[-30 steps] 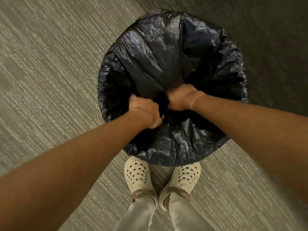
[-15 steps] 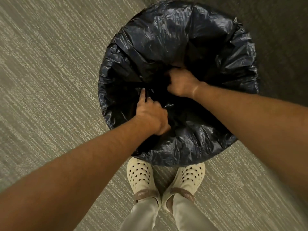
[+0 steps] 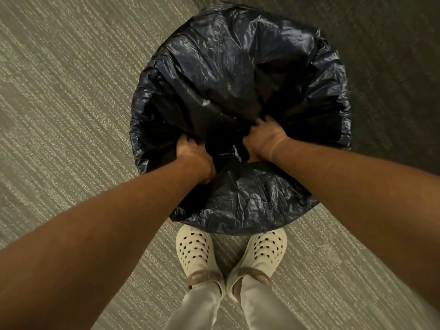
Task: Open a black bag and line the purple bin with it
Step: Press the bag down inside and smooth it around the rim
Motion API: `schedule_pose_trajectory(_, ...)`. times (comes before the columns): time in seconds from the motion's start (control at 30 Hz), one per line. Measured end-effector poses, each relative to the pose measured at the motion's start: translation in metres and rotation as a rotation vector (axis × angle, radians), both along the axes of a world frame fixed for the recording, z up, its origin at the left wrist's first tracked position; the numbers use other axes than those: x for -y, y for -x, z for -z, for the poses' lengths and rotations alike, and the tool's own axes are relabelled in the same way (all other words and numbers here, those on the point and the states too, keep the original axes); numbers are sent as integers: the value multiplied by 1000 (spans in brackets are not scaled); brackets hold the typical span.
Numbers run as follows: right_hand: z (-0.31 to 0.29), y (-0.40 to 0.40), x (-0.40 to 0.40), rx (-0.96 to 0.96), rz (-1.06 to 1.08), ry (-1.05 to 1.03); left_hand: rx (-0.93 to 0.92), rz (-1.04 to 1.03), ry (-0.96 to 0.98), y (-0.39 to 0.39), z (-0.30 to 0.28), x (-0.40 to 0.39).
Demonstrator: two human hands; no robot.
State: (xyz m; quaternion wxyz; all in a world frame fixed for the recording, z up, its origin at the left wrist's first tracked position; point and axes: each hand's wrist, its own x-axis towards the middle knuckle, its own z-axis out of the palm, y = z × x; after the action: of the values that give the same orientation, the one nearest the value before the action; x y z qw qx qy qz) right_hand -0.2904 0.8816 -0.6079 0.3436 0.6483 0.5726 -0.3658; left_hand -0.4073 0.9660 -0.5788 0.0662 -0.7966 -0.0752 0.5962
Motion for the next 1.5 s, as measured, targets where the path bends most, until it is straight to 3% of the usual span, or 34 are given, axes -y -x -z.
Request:
schedule_pose_trajectory(0.1, 4, 12, -10, -128, 85, -235, -20, 5, -4, -4, 1, 4)
schedule_pose_trajectory(0.3, 29, 9, 9, -59, 107, 217, 15, -17, -16, -1, -6, -1)
schedule_pose_trajectory(0.37, 27, 7, 10, -97, 154, 185, 174, -152, 41, -5, -12, 0)
schedule_pose_trajectory(0.5, 10, 10, 1, -229, 273, 33, 517, -620, 171, -22, -25, 4)
schedule_pose_trajectory(0.63, -7, 20, 6, -235, 153, 154, 549, -891, 212, -36, -15, -3)
schedule_pose_trajectory(0.77, -15, 29, 14, -288, 99, 251, 623, -1000, 217, -45, -6, -13)
schedule_pose_trajectory(0.83, -25, 21, 13, -332, 188, 166, 635, -920, 201, -40, -11, -11)
schedule_pose_trajectory(0.9, -39, 9, 14, -314, 247, 44, 648, -664, 134, -27, -20, -1)
schedule_pose_trajectory(1.0, -58, -1, 22, -226, 199, -80, 632, -419, 119, 0, -31, 15)
schedule_pose_trajectory(1.2, -71, 12, 31, -125, 141, -213, 425, -316, 154, 19, -43, 26)
schedule_pose_trajectory(1.37, -67, -4, 6, -225, 376, -334, 318, -256, 128, 13, -45, 20)
schedule_pose_trajectory(1.5, -66, -9, 1, -191, 361, -361, 296, -229, 115, 15, -47, 20)
